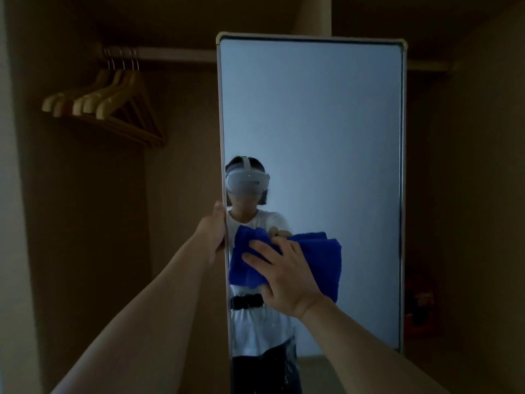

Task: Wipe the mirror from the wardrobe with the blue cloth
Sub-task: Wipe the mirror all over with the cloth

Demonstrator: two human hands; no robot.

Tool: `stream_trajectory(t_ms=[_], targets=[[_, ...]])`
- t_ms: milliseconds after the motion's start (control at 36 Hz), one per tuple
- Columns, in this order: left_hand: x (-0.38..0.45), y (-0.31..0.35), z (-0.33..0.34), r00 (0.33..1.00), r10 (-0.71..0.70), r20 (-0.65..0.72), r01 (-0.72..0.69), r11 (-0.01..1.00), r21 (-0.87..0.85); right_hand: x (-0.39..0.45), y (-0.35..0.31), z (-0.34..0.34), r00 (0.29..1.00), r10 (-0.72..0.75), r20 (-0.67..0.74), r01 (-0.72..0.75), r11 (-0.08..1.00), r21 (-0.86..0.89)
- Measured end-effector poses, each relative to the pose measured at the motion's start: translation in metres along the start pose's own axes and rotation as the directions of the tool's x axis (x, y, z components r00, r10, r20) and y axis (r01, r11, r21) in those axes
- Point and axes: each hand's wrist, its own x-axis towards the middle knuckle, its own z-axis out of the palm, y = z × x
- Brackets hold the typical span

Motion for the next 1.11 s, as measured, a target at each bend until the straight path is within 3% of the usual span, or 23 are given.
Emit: stream_trajectory(t_ms=[56,194,361,667,806,1000,1111], targets=[[-0.002,0.002,0.0,1.0,-0.005,0.011,0.005,1.0,0.004,0.01,0.001,-0.009,0.999,0.03,-0.028,-0.03,0.999,0.028],[-0.006,0.001,-0.001,0.999,0.011,0.052,-0.01,1.0,-0.012,0.055,0.007,-0.029,0.94,0.278,-0.198,-0.272,0.961,0.059],[-0.001,-0.003,-0.001,0.998,0.027,0.054,-0.028,0.999,0.035,0.052,-0.005,-0.008,0.974,0.169,-0.151,-0.186,0.977,-0.104],[0.004,-0.004,0.001,0.999,-0.005,0.044,0.004,1.0,0.03,0.026,-0.011,0.004,0.998,0.044,-0.054,-0.05,0.99,-0.13],[0.012,-0.009,0.006,0.999,0.039,-0.025,-0.038,0.998,0.057,-0.005,-0.009,0.013,0.992,-0.082,0.099,0.1,0.977,-0.189],[0.017,-0.013,0.008,0.993,0.096,-0.067,-0.092,0.994,0.062,-0.012,0.0,0.005,0.971,-0.17,0.168,0.193,0.972,-0.132],[0.019,-0.016,0.013,0.988,0.135,-0.08,-0.132,0.991,0.034,0.005,0.008,-0.009,0.986,-0.144,0.081,0.148,0.988,-0.048]])
